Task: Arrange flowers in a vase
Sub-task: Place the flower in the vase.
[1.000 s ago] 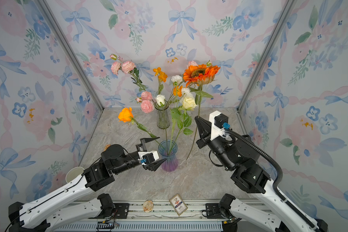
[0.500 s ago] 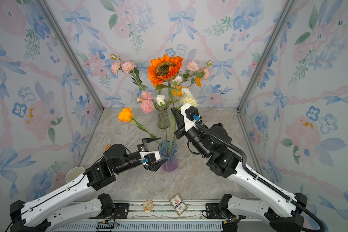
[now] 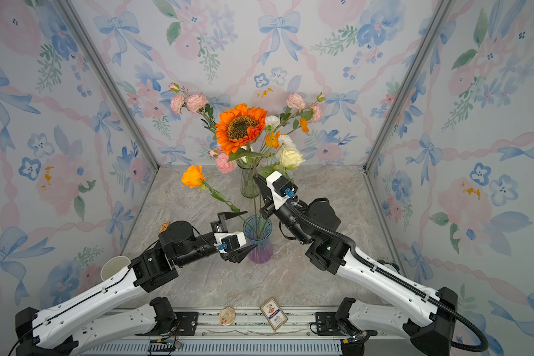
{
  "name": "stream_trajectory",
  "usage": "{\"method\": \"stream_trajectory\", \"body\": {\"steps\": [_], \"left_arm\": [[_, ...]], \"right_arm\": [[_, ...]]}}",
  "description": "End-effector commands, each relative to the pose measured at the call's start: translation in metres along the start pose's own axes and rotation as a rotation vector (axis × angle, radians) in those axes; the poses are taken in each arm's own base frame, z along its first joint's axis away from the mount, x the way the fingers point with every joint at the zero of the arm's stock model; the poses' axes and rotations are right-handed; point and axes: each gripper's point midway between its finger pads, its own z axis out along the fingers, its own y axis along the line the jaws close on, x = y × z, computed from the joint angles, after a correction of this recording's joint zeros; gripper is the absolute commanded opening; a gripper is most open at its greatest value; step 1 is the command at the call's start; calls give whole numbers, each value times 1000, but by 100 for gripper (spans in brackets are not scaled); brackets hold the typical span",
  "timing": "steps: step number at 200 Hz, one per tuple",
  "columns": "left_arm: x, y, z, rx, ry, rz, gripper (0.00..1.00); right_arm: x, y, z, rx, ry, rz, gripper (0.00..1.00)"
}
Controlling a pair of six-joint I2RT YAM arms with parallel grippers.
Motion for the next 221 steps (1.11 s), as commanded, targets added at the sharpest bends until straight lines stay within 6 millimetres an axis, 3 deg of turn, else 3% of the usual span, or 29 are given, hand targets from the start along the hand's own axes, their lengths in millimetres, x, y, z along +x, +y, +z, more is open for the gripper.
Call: {"method": "stream_trajectory", "body": {"steps": [1, 49, 78, 115, 172, 221], "left_arm": [[-5, 2, -2, -4, -30, -4, 98], [-5, 2, -3, -4, -30, -4, 98], [-18, 4, -9, -9, -62, -19, 98], [-29, -10, -23, 33, -82, -150, 98], [3, -53, -31, 159, -12, -360, 98], [26, -62, -42, 117, 24, -428, 98]], "right_arm": [[-6, 5, -4, -11, -67, -3, 0], [19, 9, -13, -6, -73, 32, 0], [36, 13, -19, -14, -48, 46, 0], [54, 17, -31, -27, -22, 65, 0], [80, 34, -41, -100, -8, 60, 0], [102, 50, -40, -142, -2, 45, 0]]}}
